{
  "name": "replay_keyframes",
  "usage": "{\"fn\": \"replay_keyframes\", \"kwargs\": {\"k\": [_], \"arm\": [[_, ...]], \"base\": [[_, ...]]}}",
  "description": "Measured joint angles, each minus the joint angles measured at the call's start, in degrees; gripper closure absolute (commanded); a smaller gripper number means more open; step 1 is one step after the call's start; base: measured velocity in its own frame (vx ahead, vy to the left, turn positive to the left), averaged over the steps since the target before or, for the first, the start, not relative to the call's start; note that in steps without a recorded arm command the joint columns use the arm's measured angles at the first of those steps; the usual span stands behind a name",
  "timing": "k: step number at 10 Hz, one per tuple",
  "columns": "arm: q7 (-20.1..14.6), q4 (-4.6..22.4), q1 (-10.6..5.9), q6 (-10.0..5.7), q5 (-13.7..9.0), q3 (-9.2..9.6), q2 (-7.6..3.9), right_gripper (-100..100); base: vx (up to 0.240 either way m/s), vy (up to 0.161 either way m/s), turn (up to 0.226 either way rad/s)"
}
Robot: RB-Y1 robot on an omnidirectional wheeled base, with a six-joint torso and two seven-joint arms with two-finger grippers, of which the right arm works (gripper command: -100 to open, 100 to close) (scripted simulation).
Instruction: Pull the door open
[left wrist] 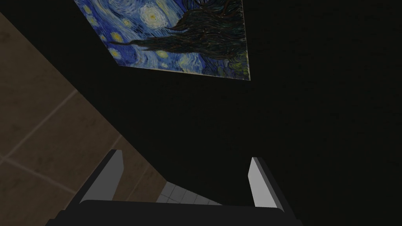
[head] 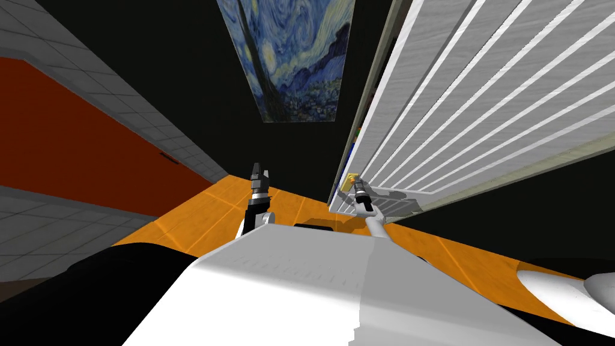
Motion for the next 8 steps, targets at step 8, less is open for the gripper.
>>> {"fn": "replay_keyframes", "kwargs": {"k": [8], "arm": [[-11.2, 2.1, -1.1, 0.21, -7.2, -1.32, -0.49, 100]], "base": [[-0.066, -0.038, 0.115]]}}
